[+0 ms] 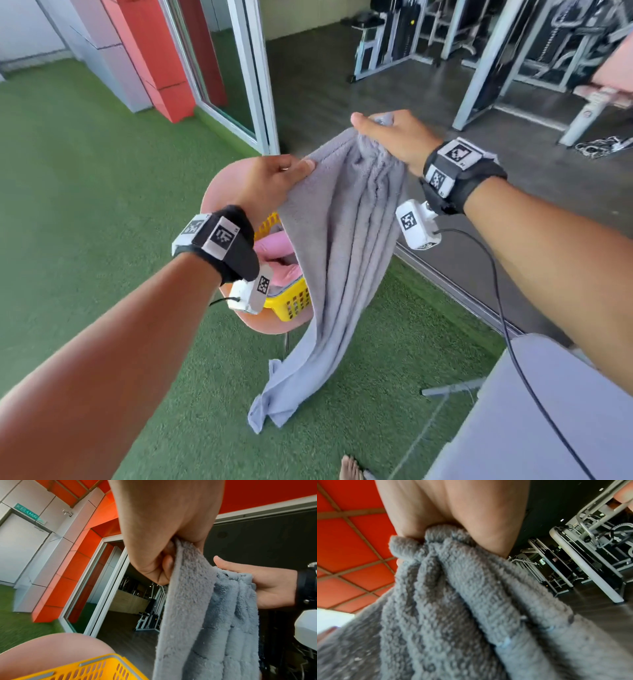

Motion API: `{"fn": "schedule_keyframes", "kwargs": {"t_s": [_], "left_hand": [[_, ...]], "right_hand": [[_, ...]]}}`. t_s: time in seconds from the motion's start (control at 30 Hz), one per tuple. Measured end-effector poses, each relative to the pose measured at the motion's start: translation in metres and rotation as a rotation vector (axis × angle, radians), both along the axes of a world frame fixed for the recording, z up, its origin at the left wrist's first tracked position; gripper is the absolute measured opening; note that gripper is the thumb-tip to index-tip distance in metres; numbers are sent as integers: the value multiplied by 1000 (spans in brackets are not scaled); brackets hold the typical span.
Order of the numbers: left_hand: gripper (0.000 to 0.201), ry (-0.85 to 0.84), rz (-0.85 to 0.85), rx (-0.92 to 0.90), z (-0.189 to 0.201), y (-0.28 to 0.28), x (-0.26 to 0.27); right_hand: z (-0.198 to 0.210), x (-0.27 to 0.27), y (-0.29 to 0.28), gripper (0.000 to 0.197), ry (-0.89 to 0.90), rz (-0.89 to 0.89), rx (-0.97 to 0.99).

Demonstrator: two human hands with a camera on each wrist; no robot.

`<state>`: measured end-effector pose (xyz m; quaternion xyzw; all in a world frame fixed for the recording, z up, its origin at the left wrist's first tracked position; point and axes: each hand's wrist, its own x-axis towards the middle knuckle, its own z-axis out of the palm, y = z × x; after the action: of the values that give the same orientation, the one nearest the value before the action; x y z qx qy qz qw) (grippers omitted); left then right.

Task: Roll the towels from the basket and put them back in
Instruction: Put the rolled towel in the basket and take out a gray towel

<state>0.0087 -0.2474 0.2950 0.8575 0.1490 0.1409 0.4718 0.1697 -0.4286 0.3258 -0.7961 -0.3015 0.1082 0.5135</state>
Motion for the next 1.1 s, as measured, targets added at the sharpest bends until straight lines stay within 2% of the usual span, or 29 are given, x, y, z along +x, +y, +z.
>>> {"fn": "schedule_keyframes", "kwargs": {"t_s": [0.07,0.17,0.23,0.3,0.37,0.47,0.63,0.73,0.8,0.9,1.0,1.07,1.1], "left_hand": [[38,-59,-22,-39,-9,-20,-8],[43,-101,-39,-114,-42,-30,-32],[43,-59,4,-152,-77,-24,-57],[32,9,47,-182,-107,-29,-91],[17,67,57,-202,-138,-41,-125],[25,182,-40,-222,-182,-82,-158],[14,454,-289,-225,-251,-208,-193],[10,571,-371,-298,-289,-304,-218],[15,651,-413,-352,-299,-371,-229],[24,699,-584,-433,-294,-473,-237],[28,825,-985,-455,-281,-560,-238],[38,849,-1155,-384,-276,-591,-233],[42,781,-1150,-283,-279,-600,-231]], "right_hand": [[-13,10,-21,51,-82,-46,-142],[-37,27,-76,66,-200,-238,-381],[-61,36,-124,72,-160,-375,-439],[-86,35,-164,70,-138,-467,-478],[-106,24,-197,61,-136,-470,-538],[-134,2,-239,58,-106,-392,-710],[-207,-34,-302,57,-88,-100,-992],[-256,-50,-370,53,-12,-47,-1101],[-280,-58,-430,39,21,-42,-1191],[-283,-69,-532,33,48,-134,-1377],[-277,-92,-629,25,29,-172,-1695],[-282,-113,-666,22,-17,-301,-1782],[-290,-121,-680,28,-47,-386,-1732]]}}
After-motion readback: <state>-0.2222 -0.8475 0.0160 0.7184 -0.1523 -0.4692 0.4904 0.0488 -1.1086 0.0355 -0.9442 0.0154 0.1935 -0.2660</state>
